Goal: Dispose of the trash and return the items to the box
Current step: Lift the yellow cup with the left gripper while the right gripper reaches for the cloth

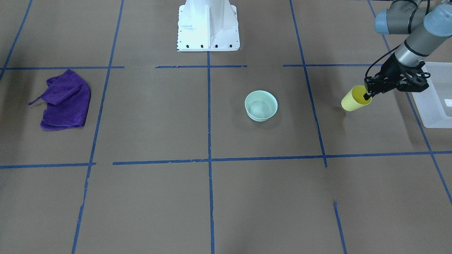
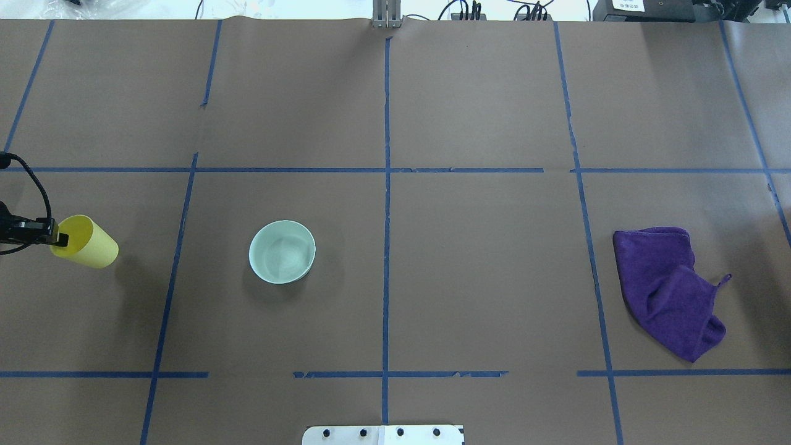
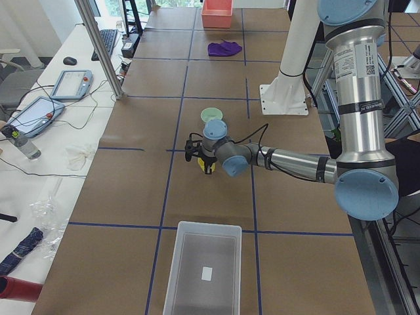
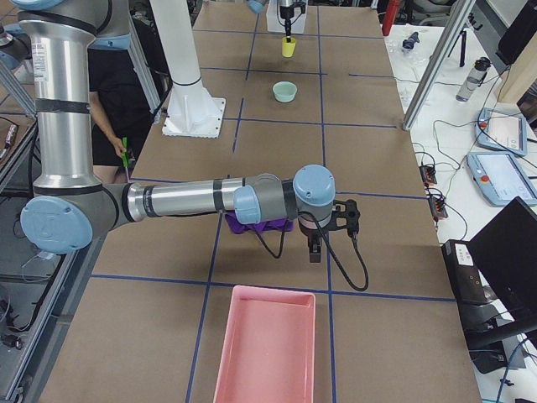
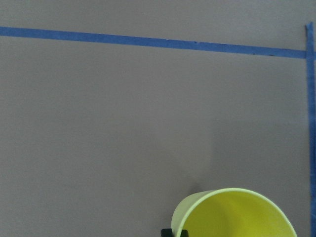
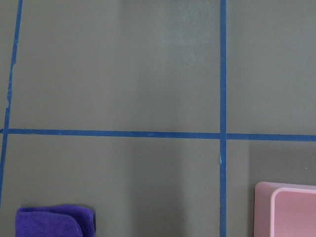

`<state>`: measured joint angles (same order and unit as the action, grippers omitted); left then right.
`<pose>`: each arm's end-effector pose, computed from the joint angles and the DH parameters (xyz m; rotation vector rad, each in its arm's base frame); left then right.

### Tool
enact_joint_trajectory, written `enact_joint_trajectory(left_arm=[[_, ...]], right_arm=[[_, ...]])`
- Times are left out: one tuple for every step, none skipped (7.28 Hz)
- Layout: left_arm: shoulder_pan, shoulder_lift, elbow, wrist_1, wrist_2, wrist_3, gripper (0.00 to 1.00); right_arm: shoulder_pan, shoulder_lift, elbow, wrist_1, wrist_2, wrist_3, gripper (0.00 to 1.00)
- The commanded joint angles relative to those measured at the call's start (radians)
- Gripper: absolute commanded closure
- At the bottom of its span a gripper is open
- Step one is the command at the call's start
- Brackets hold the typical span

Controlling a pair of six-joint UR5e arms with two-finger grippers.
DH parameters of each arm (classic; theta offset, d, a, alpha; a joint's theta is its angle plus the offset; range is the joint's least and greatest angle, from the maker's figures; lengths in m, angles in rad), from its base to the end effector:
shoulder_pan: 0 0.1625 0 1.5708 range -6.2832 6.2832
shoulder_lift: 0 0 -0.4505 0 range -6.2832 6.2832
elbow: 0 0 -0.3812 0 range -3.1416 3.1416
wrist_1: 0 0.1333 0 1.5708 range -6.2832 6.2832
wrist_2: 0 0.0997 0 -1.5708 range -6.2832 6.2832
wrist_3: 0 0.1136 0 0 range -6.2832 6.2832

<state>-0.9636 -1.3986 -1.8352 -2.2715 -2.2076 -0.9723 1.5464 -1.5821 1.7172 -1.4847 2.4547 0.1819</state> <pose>0.1956 -0.3967 0.5643 0.1106 0.9653 -0.0836 0.0336 -0.4867 0.6100 0.1148 -0.8965 0.0489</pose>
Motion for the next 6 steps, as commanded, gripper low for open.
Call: enact_joint_trajectory(left_arm=[[-0.105, -0.014, -0.024, 0.036, -0.11, 0.003, 1.0], [-0.107, -0.016, -0.074, 0.103, -0.125, 0.012, 1.0], [-0.109, -0.016, -0.146, 0.197, -0.126, 0.068, 1.0], [-0.128, -0.043, -0.203, 0.313, -0.126, 0.119, 1.0], [-0.153, -0.072, -0.225, 0.385, -0.124, 0.159, 1.0], [-0.202, -0.077, -0.225, 0.4, -0.123, 0.25, 1.0]], right_arm=[[-0.087, -0.003, 0.018, 0.024, -0.037, 0.185, 0.0], [-0.115, -0.034, 0.024, 0.108, -0.071, 0.226, 0.0], [-0.161, -0.071, 0.024, 0.261, -0.091, 0.346, 0.0], [-0.205, -0.09, 0.027, 0.344, -0.095, 0.469, 0.0], [-0.25, -0.11, 0.03, 0.383, -0.097, 0.509, 0.0], [-0.29, -0.128, 0.053, 0.385, -0.098, 0.552, 0.0]])
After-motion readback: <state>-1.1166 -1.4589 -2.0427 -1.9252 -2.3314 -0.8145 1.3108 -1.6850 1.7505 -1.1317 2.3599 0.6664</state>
